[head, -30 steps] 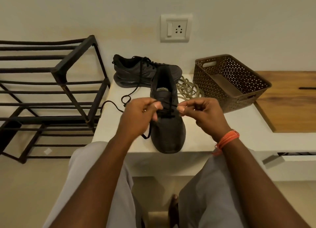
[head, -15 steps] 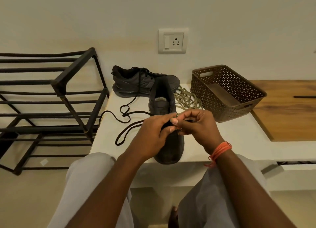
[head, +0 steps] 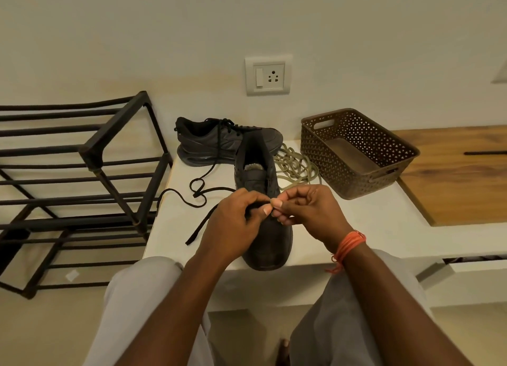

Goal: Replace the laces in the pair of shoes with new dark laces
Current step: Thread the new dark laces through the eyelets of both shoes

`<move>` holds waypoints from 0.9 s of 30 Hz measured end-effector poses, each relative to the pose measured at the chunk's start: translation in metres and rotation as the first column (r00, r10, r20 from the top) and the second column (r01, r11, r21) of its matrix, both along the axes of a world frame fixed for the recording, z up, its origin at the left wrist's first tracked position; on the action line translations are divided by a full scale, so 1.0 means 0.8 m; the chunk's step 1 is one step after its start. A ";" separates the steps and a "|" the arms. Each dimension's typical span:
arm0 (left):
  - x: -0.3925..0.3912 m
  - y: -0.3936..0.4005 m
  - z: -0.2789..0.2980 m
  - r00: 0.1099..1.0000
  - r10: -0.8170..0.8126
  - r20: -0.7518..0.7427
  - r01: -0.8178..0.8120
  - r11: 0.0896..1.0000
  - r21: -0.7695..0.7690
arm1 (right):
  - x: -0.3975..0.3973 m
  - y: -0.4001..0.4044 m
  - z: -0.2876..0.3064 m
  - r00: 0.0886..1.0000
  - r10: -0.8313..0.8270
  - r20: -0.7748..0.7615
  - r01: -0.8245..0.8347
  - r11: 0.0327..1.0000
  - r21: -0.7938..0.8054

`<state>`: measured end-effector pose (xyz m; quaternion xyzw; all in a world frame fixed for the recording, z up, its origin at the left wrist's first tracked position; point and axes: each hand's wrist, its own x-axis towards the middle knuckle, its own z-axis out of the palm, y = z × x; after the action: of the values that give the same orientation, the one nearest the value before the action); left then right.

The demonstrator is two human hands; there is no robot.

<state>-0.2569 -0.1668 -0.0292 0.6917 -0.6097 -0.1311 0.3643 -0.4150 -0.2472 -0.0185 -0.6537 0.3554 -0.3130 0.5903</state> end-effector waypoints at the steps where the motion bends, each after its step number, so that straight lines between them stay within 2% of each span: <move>1: 0.000 0.000 -0.002 1.000 -0.003 0.028 0.004 0.999 -0.033 | 0.000 0.001 0.001 1.000 0.016 0.002 -0.016 1.000 -0.004; 3: 0.000 0.000 -0.004 0.997 -0.004 0.077 0.012 0.994 -0.113 | 0.001 0.002 0.002 0.999 0.037 0.004 -0.036 0.999 -0.015; 7: -0.001 0.000 0.007 1.000 0.016 -0.004 -0.017 0.989 -0.147 | 0.006 0.001 0.002 0.999 -0.032 0.031 0.032 0.999 0.013; 9: 0.005 -0.008 0.014 0.994 0.099 0.046 -0.094 0.990 -0.108 | 0.006 -0.002 -0.004 0.990 -0.138 -0.007 0.138 0.990 0.011; 12: 0.016 -0.029 0.013 0.960 0.208 0.189 -0.219 0.975 0.035 | 0.007 -0.010 -0.018 0.957 -0.249 -0.146 0.234 0.966 -0.110; 18: 0.009 -0.047 -0.009 0.915 0.309 0.259 -0.337 0.939 0.069 | 0.026 -0.011 -0.030 0.930 -0.282 -0.237 0.262 0.959 -0.111; 22: 0.008 -0.053 -0.010 0.950 0.294 0.108 -0.308 0.939 0.151 | 0.031 -0.011 -0.026 0.924 -0.289 -0.249 0.274 0.957 -0.091; 27: 0.009 -0.060 -0.014 0.964 0.260 -0.048 -0.249 0.954 0.167 | 0.032 -0.015 -0.027 0.918 -0.302 -0.255 0.283 0.953 -0.109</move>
<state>-0.2500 -0.2145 -0.0405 0.7864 -0.4899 -0.1553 0.3428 -0.3892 -0.2591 -0.0400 -0.6498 0.5148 -0.3184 0.4597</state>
